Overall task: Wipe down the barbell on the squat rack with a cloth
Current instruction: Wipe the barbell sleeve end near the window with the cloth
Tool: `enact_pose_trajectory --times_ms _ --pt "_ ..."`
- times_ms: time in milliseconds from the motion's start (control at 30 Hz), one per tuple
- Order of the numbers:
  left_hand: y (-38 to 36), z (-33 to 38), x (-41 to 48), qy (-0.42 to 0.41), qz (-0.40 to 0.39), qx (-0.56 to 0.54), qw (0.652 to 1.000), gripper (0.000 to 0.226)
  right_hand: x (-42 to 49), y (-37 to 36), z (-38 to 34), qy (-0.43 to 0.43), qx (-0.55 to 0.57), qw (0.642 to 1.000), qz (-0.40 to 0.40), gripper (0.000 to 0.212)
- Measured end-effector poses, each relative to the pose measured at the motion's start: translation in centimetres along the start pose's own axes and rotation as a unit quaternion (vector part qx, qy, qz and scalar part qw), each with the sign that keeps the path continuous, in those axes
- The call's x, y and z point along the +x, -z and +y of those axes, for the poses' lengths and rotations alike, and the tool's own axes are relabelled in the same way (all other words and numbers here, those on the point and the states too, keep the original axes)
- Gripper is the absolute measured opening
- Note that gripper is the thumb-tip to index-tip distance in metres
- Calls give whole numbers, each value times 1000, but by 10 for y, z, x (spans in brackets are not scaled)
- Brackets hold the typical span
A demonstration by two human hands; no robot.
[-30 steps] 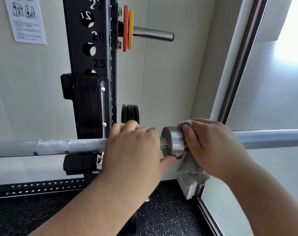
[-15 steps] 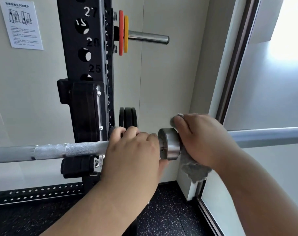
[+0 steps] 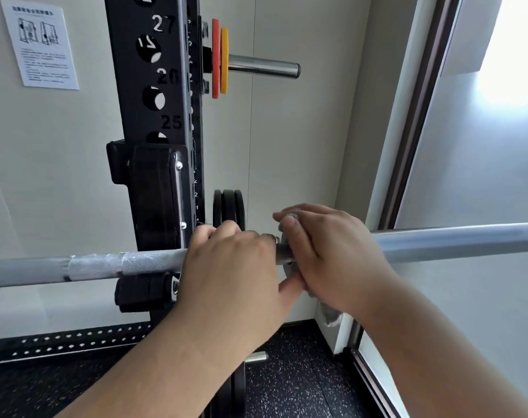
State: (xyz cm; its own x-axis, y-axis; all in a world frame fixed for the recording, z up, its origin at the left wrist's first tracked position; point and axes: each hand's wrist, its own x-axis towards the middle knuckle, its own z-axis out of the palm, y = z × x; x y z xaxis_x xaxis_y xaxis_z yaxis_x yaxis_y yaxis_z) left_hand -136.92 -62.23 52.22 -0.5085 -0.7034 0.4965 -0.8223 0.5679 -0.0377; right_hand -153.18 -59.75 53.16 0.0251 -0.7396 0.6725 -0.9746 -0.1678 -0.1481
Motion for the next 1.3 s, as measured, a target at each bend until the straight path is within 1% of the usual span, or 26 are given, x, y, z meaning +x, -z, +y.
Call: enact_pose_trajectory --times_ms 33,100,133,200,233,267,300,400,467,500,533,600,633,667,767,833,867,900,933,1000,1033,1100,1200,1233,1300 --pt "0 0 1 1 6 2 1000 70 -3 -2 1 16 10 1000 3 53" --pt "-1 0 1 -3 12 1 1000 73 -11 2 14 17 14 1000 12 52" --pt "-1 0 1 -5 14 -1 1000 73 -15 6 22 5 -13 1000 16 53" --pt "-2 -1 0 -6 16 2 1000 72 -17 14 34 -49 -79 995 20 54" --pt "-2 -1 -1 -6 14 5 1000 71 -13 15 36 -72 -84 994 22 53" --pt "-2 -1 -1 -6 11 6 1000 69 -8 14 36 -78 -71 994 25 52" --pt "-1 -1 0 -9 10 6 1000 67 -2 12 29 -69 -50 996 27 52" --pt "1 -3 2 -6 15 3 1000 64 1 0 4 -7 -9 1000 18 50" --pt "0 -3 2 -1 25 -3 1000 62 -8 -2 4 15 9 1000 25 49" --pt "0 -3 2 1 30 -5 1000 62 -13 0 11 14 -2 999 32 48" --pt "0 -3 2 4 36 -9 999 62 -17 4 19 0 -39 999 37 49" --pt "0 -4 3 4 39 -7 999 58 -14 12 31 -73 -125 989 27 52" --pt "-2 -4 3 1 34 -5 999 56 -7 14 34 -104 -141 984 15 52" --pt "-2 -4 2 -2 31 -9 999 55 -1 13 34 -109 -134 985 6 51" --pt "-3 -3 0 3 41 -20 999 58 5 3 8 -47 -50 998 1 50" --pt "-1 -1 0 6 37 -19 999 60 -7 -4 -4 1 -21 1000 7 47" --pt "0 -1 0 2 41 -23 999 62 -13 -4 -1 12 -18 1000 17 45" --pt "0 -1 1 -4 47 -25 999 66 -17 -1 8 9 -34 999 28 44" --pt "-1 -2 2 -8 54 -22 998 71 -20 2 19 -6 -74 997 38 45" --pt "-3 -1 4 -9 69 -7 998 79 -19 8 39 -57 -149 985 59 48" --pt "-4 1 5 -7 73 0 997 80 -16 9 43 -77 -153 983 64 48" --pt "-6 2 6 -7 76 4 997 77 -12 4 33 -66 -119 988 71 47" --pt "-7 1 8 -19 78 -2 997 66 -22 -9 7 -3 -41 995 86 44" --pt "-7 1 8 -20 79 -6 997 62 -27 -9 9 12 -33 996 86 43" --pt "-7 2 7 -17 72 -8 997 58 -33 -1 27 -6 -62 994 86 43"
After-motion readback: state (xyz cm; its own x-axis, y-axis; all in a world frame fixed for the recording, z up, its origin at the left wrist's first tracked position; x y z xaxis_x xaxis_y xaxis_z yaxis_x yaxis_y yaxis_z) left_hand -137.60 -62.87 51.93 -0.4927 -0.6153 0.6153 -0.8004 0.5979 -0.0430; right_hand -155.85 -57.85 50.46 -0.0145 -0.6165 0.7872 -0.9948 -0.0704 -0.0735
